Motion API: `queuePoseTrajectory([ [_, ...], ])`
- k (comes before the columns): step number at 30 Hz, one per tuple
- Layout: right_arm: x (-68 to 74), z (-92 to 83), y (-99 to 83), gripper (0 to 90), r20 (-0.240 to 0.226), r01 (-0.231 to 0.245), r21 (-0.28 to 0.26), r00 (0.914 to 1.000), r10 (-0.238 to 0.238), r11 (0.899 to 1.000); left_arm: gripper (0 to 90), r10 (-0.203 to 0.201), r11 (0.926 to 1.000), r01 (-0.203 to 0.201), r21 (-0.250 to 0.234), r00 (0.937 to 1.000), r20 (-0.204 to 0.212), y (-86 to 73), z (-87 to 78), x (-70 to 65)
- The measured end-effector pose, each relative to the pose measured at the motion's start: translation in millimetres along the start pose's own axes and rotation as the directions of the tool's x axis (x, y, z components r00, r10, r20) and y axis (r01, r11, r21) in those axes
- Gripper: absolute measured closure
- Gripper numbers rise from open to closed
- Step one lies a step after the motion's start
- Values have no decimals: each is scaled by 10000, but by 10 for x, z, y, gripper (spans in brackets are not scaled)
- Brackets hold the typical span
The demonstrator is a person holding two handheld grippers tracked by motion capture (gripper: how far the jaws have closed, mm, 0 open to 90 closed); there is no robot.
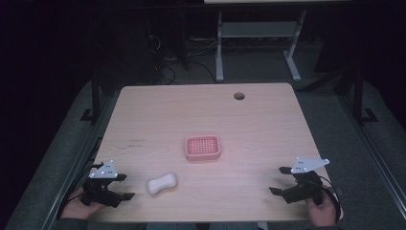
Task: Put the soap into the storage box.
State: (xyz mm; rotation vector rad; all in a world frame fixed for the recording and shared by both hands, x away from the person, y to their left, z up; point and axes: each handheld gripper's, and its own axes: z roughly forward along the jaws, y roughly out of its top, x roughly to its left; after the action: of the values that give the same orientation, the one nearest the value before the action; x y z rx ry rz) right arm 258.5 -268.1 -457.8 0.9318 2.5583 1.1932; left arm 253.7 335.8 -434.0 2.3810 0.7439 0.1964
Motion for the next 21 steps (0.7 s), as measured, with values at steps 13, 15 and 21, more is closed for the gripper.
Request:
queuePoseTrajectory([
  [13, 9, 3, -2, 142, 1, 119, 26, 9999, -119, 9999, 230, 436, 9990, -436, 95, 9990, -11, 86, 22, -73],
  [15, 17, 0, 1, 142, -16, 99, -15, 10000, -99, 10000, 229, 520, 9984, -521, 212, 9986, 16, 103, 35, -87],
  [21, 22, 1, 6, 142, -15, 96, 58, 10000, -96, 9999, 228, 756, 9967, -757, 295, 9971, 40, 151, 56, -125],
])
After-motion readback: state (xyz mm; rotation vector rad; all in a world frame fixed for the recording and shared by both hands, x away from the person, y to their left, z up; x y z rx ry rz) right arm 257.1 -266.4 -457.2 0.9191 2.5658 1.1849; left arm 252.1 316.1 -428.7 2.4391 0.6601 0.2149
